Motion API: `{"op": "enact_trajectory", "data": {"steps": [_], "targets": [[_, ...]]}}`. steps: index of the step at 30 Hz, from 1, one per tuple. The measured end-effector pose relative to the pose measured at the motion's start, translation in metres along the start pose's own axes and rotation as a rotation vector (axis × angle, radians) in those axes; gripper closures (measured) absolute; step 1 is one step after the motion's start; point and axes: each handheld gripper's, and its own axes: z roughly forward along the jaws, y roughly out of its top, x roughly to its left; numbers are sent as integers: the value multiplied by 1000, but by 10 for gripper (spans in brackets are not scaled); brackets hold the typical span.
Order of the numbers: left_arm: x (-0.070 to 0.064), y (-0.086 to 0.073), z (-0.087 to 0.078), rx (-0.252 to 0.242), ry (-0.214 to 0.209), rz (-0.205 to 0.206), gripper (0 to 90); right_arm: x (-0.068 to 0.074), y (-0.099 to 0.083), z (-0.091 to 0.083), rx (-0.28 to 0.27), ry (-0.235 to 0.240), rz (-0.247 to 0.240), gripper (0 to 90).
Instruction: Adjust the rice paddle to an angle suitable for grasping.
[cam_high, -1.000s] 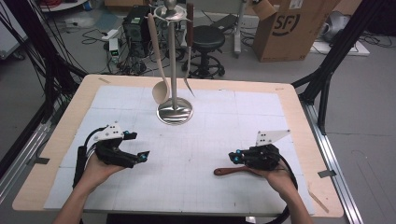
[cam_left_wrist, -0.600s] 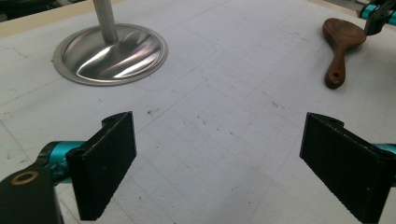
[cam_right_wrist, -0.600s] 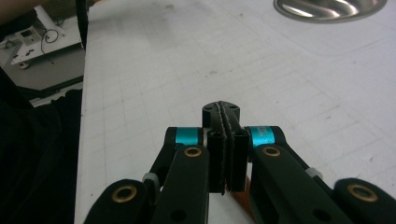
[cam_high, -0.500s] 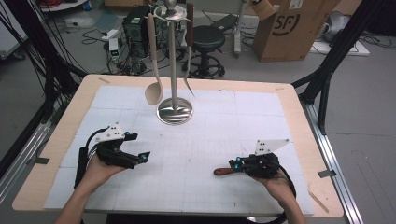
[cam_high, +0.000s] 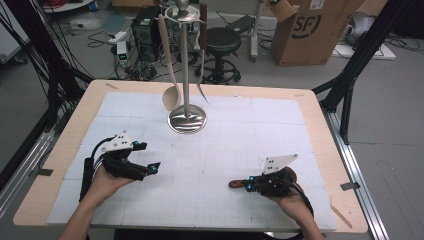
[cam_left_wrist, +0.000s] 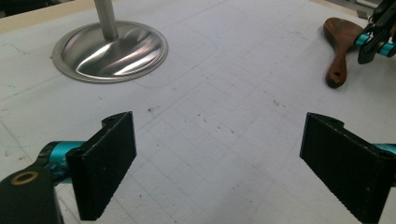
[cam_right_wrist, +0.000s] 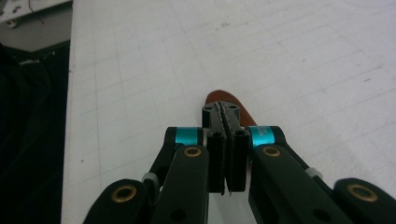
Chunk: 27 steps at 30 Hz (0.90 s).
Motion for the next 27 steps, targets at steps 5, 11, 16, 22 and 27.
{"op": "enact_trajectory", "data": {"steps": [5,11,16,22,27], "targets": [[-1,0,1,3,-2,0,113,1,1,7,46,-5,-10,890],[0,0,0,1,-1,-2,113,0,2,15,98,-20,-16,891],[1,0,0,-1,0,-4,113,-1,5,18,97,-29,-14,891],[1,-1,0,4,-1,-4,113,-8,8,21,85,-33,11,891],[2,-2,1,6,0,-6,113,-13,10,22,92,-41,32,891]]}}
